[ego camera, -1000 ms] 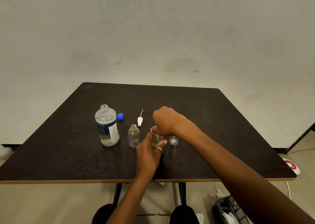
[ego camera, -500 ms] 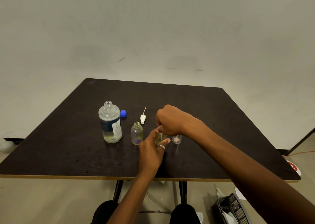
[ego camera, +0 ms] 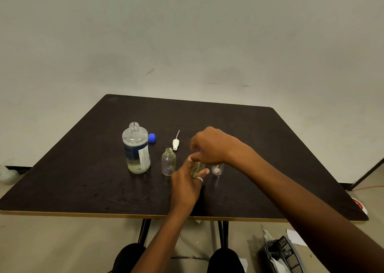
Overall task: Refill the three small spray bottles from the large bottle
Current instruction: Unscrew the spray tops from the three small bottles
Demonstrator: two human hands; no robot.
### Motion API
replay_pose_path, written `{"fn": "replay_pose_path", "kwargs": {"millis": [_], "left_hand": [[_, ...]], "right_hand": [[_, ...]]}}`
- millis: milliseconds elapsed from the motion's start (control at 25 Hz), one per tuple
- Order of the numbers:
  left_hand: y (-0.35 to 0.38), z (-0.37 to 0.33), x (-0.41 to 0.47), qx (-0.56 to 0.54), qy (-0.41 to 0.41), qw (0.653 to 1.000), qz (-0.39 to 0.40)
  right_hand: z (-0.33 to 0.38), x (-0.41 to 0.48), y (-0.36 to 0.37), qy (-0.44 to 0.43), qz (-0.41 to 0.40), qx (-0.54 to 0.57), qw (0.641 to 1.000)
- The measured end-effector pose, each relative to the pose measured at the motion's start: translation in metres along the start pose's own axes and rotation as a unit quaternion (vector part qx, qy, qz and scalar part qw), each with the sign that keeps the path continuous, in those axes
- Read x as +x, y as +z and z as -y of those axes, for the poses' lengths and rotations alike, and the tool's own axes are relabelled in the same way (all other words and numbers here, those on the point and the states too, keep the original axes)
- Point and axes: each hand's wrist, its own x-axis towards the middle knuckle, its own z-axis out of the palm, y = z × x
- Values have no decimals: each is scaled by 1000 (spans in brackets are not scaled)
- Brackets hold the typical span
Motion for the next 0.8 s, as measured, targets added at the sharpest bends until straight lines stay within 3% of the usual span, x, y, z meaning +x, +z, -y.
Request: {"fn": "replay_pose_path", "kwargs": {"millis": [160, 360, 560, 800], "left_hand": [[0, 0, 0, -2, -6, 1000, 10], [-1, -1, -1, 10, 0, 1000, -2], [-1, -2, 0, 5, -3, 1000, 2], [-1, -2, 0, 13, -7, 1000, 4]], "right_hand": [[5, 2, 4, 55, -14, -39, 998], [2, 0, -7, -14, 37, 7, 999], [0, -1, -5, -61, 32, 28, 997], [0, 2, 2, 61, -28, -32, 997]]}}
